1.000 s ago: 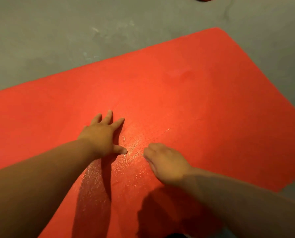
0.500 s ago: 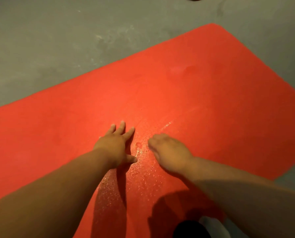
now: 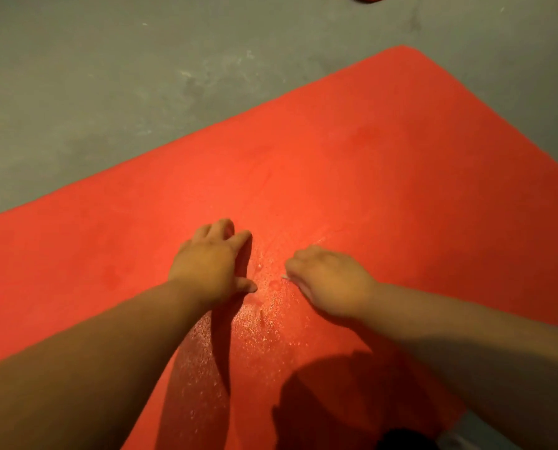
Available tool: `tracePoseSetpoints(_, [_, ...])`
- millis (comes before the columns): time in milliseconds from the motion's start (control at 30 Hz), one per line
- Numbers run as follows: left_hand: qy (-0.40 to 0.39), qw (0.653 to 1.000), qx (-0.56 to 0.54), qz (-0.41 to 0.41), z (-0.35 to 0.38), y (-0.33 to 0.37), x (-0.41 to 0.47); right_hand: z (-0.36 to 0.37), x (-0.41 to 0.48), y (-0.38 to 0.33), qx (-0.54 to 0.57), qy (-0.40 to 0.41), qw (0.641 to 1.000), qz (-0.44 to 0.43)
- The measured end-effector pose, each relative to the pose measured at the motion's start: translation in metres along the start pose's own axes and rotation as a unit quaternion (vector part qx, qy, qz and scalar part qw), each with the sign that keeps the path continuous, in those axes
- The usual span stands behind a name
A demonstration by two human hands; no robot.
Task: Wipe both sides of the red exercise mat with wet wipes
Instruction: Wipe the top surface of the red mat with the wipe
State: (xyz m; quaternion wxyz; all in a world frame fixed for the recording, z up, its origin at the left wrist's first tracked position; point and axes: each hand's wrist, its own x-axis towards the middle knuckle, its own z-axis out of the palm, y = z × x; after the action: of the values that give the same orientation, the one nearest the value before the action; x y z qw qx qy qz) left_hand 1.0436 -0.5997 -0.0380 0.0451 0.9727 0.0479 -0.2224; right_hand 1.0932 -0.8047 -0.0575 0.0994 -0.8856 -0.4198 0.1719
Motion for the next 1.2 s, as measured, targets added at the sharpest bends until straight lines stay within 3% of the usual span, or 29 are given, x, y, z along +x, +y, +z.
tracePoseSetpoints(67, [-0.023, 0.999, -0.022, -0.024, -0.002, -0.009, 0.018, -0.014, 0.014, 0.041, -0.017, 0.054, 0.994, 0.091])
tracePoseSetpoints(133, [-0.029, 0.998, -0.043, -0.037, -0.006, -0.017, 0.036, -0.032, 0.029, 0.096, -0.015, 0.117, 0.957, 0.265])
tracePoseSetpoints(200, [-0.046, 0.997, -0.043, -0.053, -0.014, -0.022, 0.055, -0.043, 0.037, 0.121, -0.011, 0.145, 0.918, 0.370])
tracePoseSetpoints(267, [-0.086, 0.994, -0.038, -0.062, -0.020, -0.024, 0.067, -0.036, 0.042, 0.101, -0.018, 0.133, 0.931, 0.341])
tracePoseSetpoints(367, [-0.111, 0.991, -0.028, -0.065, -0.020, -0.024, 0.072, -0.013, 0.036, 0.028, 0.011, 0.059, 0.990, 0.131])
tracePoseSetpoints(433, [-0.111, 0.991, -0.029, -0.063, -0.019, -0.024, 0.073, -0.013, 0.031, 0.012, 0.022, -0.016, 1.000, -0.004])
tracePoseSetpoints(467, [-0.111, 0.991, -0.029, -0.063, -0.020, -0.024, 0.074, -0.020, 0.035, 0.024, 0.014, -0.015, 1.000, -0.010])
tracePoseSetpoints(500, [-0.115, 0.991, -0.030, -0.063, -0.021, -0.024, 0.075, -0.026, 0.041, 0.045, -0.003, 0.005, 1.000, 0.023])
tracePoseSetpoints(567, [-0.121, 0.990, -0.029, -0.063, -0.023, -0.023, 0.076, -0.045, 0.057, 0.101, -0.020, 0.046, 0.982, 0.182])
tracePoseSetpoints(633, [-0.125, 0.990, -0.025, -0.060, -0.022, -0.024, 0.078, -0.064, 0.066, 0.149, 0.018, 0.105, 0.927, 0.359])
tracePoseSetpoints(667, [-0.128, 0.990, -0.024, -0.059, -0.022, -0.024, 0.078, -0.065, 0.070, 0.155, 0.028, 0.125, 0.908, 0.399])
tracePoseSetpoints(700, [-0.130, 0.990, -0.022, -0.059, -0.023, -0.024, 0.078, -0.061, 0.075, 0.146, 0.028, 0.131, 0.907, 0.400])
tracePoseSetpoints(767, [-0.130, 0.990, -0.017, -0.059, -0.023, -0.024, 0.078, -0.041, 0.082, 0.098, 0.050, 0.114, 0.938, 0.324])
tracePoseSetpoints(867, [-0.132, 0.989, -0.019, -0.065, -0.025, -0.022, 0.077, -0.016, 0.073, 0.016, 0.083, 0.037, 0.993, 0.073])
tracePoseSetpoints(933, [-0.130, 0.989, -0.021, -0.065, -0.023, -0.023, 0.077, -0.019, 0.075, 0.018, 0.061, 0.018, 0.998, -0.007])
tracePoseSetpoints(1033, [-0.130, 0.990, -0.016, -0.052, -0.026, -0.029, 0.077, -0.036, 0.096, 0.078, 0.042, 0.081, 0.988, 0.122])
tracePoseSetpoints(1133, [-0.117, 0.993, 0.006, -0.033, -0.039, -0.039, 0.079, -0.059, 0.110, 0.125, 0.022, 0.135, 0.948, 0.287])
tracePoseSetpoints(1200, [-0.098, 0.994, 0.012, -0.041, -0.043, -0.044, 0.078, -0.057, 0.115, 0.110, 0.003, 0.127, 0.946, 0.297])
